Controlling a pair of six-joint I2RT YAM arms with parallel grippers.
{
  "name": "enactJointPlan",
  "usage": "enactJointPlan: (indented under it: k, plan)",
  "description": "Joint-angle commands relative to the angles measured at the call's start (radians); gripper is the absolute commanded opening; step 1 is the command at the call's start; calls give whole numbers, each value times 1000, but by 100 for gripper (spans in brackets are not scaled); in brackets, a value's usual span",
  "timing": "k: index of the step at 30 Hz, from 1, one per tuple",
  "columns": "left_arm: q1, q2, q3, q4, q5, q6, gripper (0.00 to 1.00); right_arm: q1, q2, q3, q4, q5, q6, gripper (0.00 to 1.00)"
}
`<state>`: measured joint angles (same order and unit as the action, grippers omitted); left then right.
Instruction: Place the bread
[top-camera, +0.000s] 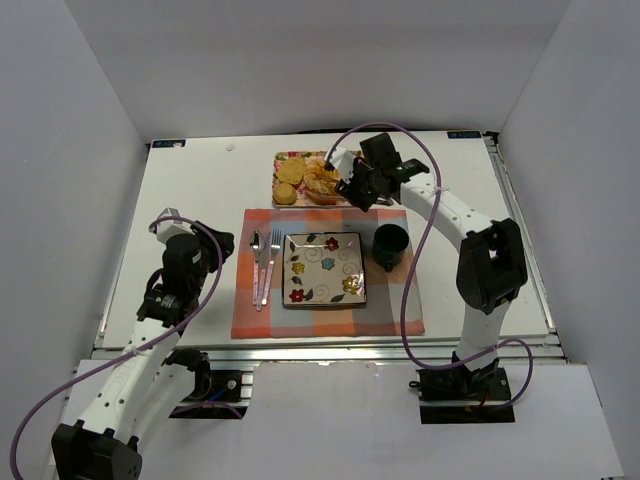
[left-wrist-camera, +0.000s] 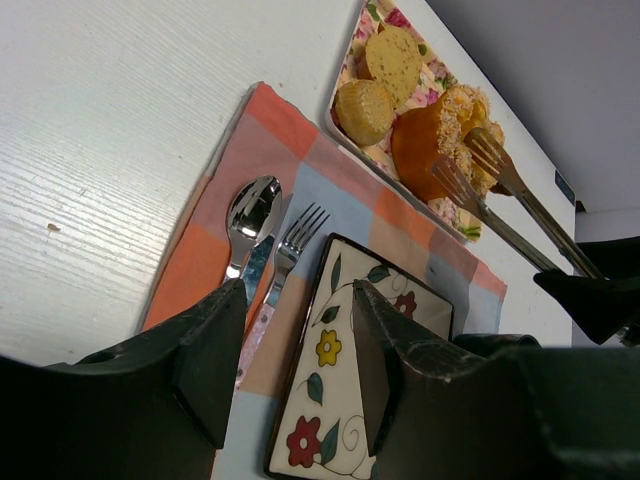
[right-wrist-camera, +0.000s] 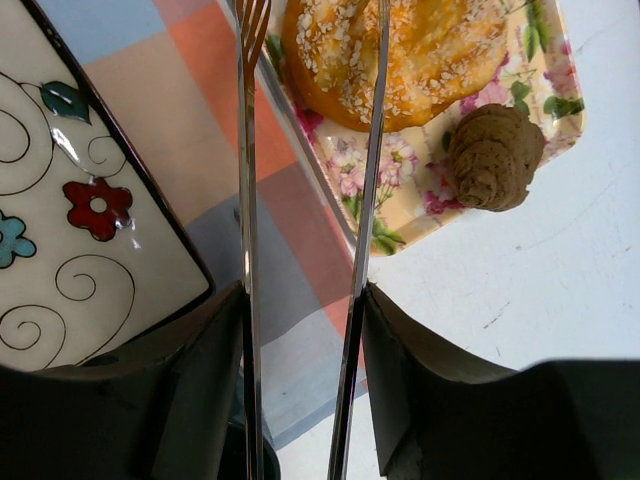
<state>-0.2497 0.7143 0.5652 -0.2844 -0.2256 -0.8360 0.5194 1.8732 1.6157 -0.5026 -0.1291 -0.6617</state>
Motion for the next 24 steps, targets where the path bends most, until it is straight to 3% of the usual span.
enactJointPlan:
  k: [1, 9, 16, 24]
  plan:
    - [6, -19, -5, 5, -14, 2, 56, 11, 20, 59, -10, 23, 1, 53]
    - [4, -29, -10, 4, -15, -2, 56, 16, 43, 75, -4, 71, 17, 46]
    - [6, -26, -7, 7, -15, -2, 56, 18, 18, 73, 18, 71, 31, 16]
    - [6, -21, -5, 13, -14, -2, 56, 18, -106, 14, 96, 16, 43, 6]
